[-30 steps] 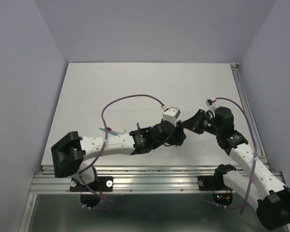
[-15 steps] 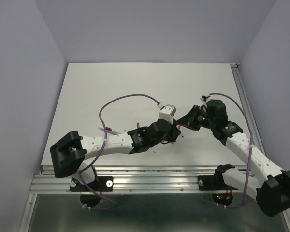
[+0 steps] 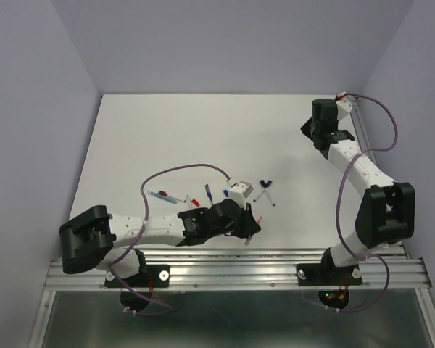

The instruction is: Open the pen caps

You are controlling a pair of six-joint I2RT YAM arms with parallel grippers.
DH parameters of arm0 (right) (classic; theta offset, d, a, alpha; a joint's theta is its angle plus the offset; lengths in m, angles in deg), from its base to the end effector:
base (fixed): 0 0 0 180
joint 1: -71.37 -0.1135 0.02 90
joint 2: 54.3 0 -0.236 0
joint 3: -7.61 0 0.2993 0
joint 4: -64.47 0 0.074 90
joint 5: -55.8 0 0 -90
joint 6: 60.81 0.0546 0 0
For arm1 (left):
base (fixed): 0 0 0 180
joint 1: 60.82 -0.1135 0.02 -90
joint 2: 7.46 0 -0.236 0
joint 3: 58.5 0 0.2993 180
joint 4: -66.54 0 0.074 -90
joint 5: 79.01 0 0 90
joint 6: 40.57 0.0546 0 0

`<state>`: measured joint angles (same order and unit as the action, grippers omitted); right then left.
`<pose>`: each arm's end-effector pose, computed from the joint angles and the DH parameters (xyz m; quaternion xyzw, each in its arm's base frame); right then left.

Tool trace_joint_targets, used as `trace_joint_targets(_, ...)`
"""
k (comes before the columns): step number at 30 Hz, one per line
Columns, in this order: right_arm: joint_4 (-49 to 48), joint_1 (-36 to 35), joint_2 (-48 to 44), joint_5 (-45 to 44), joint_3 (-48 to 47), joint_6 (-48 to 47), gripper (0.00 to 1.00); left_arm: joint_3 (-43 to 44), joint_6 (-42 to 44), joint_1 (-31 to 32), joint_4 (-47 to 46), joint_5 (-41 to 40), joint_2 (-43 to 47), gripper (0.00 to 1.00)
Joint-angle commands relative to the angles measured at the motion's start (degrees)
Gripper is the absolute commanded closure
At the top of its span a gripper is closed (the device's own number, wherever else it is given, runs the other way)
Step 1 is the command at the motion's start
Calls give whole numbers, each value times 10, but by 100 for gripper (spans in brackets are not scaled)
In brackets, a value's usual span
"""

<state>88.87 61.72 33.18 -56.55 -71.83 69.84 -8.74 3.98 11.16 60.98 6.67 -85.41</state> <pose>0.4087 0.0484 0.2406 0.3197 0.8036 0.0470 0.4997 0.1131 -0.3345 0.1535 0.1704 0.8141 -0.4574 0.3146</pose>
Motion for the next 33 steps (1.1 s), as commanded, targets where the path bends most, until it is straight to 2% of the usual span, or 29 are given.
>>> trace_joint_targets(1,-5,33,52,-44,-83,-60,99,85,46,-53,42,-30,0,100)
trace_joint_targets(2,-3,44,62,-45,-91,-71,99,118,57,-99,52,-30,-13,100)
trace_joint_targets(5,-10,63,90,-36,-103,-103,99,164,97,-171,62,-28,-45,100)
trace_joint_targets(7,-10,86,115,-6,-117,-114,99,259,137,-226,72,-25,-99,100)
trace_joint_targets(10,14,94,145,13,-136,-123,99,358,176,-252,114,-42,-205,100)
trace_joint_targets(11,18,107,157,9,-135,-124,99,431,186,-265,130,-42,-267,100)
trace_joint_targets(13,11,108,163,3,-121,-126,98,507,213,-279,162,-18,-328,100)
trace_joint_targets(14,3,111,167,3,-105,-130,98,573,222,-286,177,-9,-381,100)
trace_joint_targets(16,2,114,173,3,-99,-133,97,633,245,-291,205,18,-427,100)
trace_joint_targets(17,6,118,182,0,-100,-134,97,693,250,-294,218,19,-472,100)
trace_joint_targets(23,48,122,198,-2,-87,-108,96,893,283,-300,273,29,-603,100)
trace_joint_targets(26,58,122,197,16,-69,-98,93,972,287,-305,302,41,-675,100)
trace_joint_targets(33,62,122,190,2,-25,-86,92,974,317,-305,270,29,-702,92)
